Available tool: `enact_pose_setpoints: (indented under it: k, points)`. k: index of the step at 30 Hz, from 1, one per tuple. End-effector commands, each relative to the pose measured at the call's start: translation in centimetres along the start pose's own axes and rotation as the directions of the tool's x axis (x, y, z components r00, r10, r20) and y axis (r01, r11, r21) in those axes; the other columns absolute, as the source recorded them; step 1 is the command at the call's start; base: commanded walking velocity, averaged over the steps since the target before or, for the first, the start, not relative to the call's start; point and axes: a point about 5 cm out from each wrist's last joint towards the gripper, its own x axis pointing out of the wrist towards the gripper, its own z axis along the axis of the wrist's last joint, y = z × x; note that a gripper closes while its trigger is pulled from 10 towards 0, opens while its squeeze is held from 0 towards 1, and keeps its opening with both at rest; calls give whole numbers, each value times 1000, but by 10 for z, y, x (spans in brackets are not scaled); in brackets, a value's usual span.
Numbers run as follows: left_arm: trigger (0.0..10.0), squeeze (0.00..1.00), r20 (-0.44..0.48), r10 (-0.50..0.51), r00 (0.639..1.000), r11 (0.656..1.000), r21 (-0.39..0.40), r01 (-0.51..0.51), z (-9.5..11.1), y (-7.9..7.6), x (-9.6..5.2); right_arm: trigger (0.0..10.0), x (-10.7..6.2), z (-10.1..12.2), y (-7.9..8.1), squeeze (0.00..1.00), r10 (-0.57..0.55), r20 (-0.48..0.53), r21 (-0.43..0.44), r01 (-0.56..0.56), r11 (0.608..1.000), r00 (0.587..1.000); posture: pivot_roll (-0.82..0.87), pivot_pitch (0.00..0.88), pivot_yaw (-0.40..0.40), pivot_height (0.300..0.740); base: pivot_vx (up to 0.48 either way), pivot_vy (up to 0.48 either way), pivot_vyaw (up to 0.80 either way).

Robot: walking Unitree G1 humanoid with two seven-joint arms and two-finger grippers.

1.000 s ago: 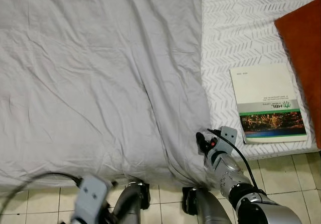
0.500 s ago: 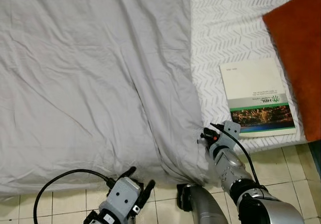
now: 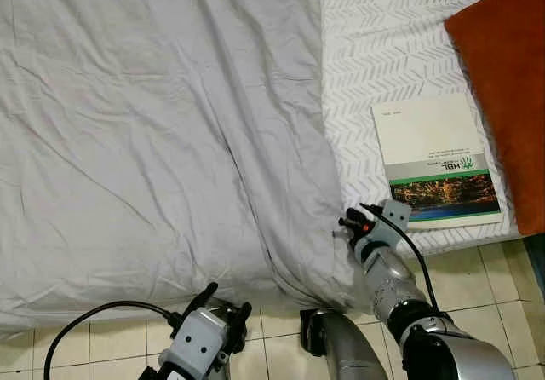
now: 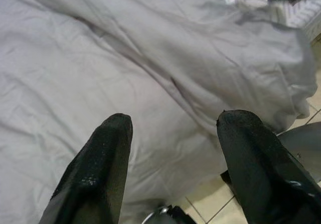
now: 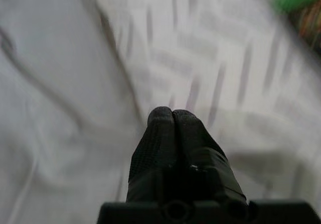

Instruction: Clean up the room

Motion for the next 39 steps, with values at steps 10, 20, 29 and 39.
enact_pose_setpoints:
  k: [10, 20, 29, 39]
  points:
    - [10000, 0, -60, -6, 998, 1000, -15, 5, -11, -9, -22, 10000, -1, 4, -8, 1000, 29, 33, 107, -33, 994, 999, 156, 666, 18, 740, 0, 0, 0]
    - [10000, 0, -29, 9, 1000, 1000, 1, -9, -11, -8, -16, 10000, -9, -24, 10, 1000, 138, -60, 263, -117, 958, 989, 153, 655, 8, 740, 0, 0, 0]
    - [10000, 0, -32, 22, 999, 1000, 9, -21, -12, -6, -20, 10000, -11, -33, 20, 1000, 189, -120, 198, -163, 967, 974, 171, 647, 7, 740, 0, 0, 0]
    - [10000, 0, -36, 27, 999, 1000, 16, -26, -12, -7, -21, 10000, -25, -65, 33, 0, 234, -288, 36, -234, 972, 929, 174, 652, 1, 740, 0, 0, 0]
